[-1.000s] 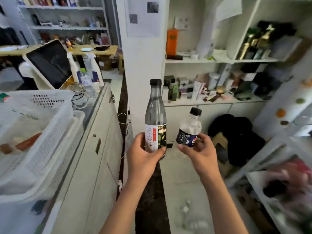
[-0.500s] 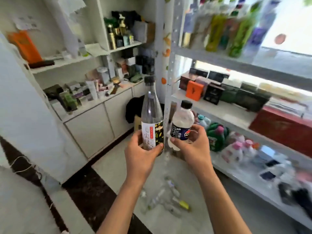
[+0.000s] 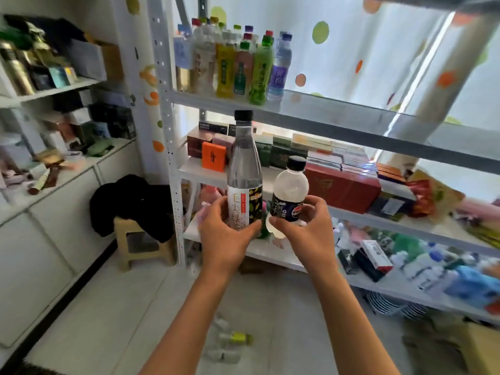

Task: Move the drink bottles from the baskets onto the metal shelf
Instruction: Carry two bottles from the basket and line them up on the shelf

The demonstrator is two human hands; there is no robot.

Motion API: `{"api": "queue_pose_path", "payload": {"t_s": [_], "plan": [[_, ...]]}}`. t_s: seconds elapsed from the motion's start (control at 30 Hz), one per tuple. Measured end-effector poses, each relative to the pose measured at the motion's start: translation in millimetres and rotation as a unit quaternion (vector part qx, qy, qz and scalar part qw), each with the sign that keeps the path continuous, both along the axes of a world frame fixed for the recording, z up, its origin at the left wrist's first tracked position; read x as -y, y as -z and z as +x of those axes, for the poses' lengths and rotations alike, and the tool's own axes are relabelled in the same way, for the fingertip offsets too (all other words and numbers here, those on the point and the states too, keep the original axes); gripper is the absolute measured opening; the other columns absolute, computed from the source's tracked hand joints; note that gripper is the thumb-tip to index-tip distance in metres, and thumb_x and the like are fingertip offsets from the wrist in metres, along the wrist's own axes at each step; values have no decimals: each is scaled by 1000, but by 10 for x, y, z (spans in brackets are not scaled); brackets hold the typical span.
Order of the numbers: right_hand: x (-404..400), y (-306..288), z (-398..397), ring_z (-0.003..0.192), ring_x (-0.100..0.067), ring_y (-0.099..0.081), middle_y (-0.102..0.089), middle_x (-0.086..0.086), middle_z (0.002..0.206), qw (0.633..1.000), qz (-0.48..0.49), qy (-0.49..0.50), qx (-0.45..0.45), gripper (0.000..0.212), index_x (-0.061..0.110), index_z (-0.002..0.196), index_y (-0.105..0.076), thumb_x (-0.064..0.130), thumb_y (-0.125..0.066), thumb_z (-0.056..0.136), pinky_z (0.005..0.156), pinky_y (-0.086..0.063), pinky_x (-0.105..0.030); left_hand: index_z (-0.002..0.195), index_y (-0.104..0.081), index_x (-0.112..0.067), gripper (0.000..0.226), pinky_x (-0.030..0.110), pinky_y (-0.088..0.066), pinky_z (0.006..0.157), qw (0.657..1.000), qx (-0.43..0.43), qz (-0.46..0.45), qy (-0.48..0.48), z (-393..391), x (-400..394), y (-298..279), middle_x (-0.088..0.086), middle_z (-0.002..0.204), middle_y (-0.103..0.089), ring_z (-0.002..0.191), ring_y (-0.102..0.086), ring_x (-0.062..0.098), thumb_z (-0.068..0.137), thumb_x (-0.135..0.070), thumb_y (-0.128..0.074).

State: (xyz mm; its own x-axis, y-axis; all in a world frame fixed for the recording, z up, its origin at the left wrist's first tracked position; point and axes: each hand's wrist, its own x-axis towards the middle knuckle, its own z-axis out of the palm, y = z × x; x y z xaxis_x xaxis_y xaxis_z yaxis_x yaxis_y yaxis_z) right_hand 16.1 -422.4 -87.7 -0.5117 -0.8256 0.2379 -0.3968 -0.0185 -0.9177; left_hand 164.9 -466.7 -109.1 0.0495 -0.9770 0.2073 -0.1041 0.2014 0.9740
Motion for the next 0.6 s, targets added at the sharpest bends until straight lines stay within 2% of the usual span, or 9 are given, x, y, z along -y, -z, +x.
{"api": "queue_pose_path", "payload": {"t_s": [0.1, 0.2, 0.27, 0.4, 0.47, 0.6], "plan": [[59, -91, -55, 99, -3, -63, -65, 9, 103, 1000, -16, 20, -7, 67, 25, 115, -49, 20, -92, 64, 78, -48, -17, 120, -54, -22, 69, 19, -55, 83, 999, -5, -5, 33, -66, 136, -98, -6, 111, -65, 99, -64, 5, 61, -18, -90], [180, -196, -106, 99, -1, -62, -64, 12, 103, 999, -30, 27, -17, 68, 25, 117, -49, 22, -92, 64, 82, -50, -21, 116, -54, -24, 66, 3, -49, 68, 998, -12, -26, 53, -144, 290, -244, -13, 106, -63, 92, -60, -6, 61, -16, -90], [289, -260, -143, 100, -2, -61, -64, 12, 105, 998, -43, 29, -21, 71, 25, 119, -49, 26, -93, 63, 85, -51, -26, 113, -53, -23, 65, 0, -45, 63, 997, -15, -41, 58, -208, 409, -363, -15, 102, -62, 88, -58, -9, 60, -17, -90], [578, -384, -289, 103, -8, -64, -66, 9, 110, 997, -71, 11, -4, 72, 26, 119, -49, 29, -93, 63, 92, -54, -35, 110, -50, -27, 66, 10, -49, 68, 997, -6, -68, 43, -353, 707, -576, -16, 100, -61, 90, -59, -5, 59, -23, -91], [767, -495, -417, 101, -5, -63, -65, 10, 107, 996, -83, -2, -8, 67, 26, 117, -49, 26, -92, 65, 90, -53, -29, 111, -50, -27, 67, 13, -49, 72, 997, -8, -70, 39, -467, 908, -666, -15, 101, -62, 91, -60, -4, 58, -23, -92], [1288, -710, -796, 92, 4, -61, -62, 15, 100, 995, -95, -30, -23, 66, 23, 116, -48, 21, -91, 66, 77, -47, -14, 110, -54, -23, 67, 11, -52, 67, 996, -19, -85, 21, -822, 1414, -805, -12, 98, -66, 87, -65, -1, 56, -21, -93]]}}
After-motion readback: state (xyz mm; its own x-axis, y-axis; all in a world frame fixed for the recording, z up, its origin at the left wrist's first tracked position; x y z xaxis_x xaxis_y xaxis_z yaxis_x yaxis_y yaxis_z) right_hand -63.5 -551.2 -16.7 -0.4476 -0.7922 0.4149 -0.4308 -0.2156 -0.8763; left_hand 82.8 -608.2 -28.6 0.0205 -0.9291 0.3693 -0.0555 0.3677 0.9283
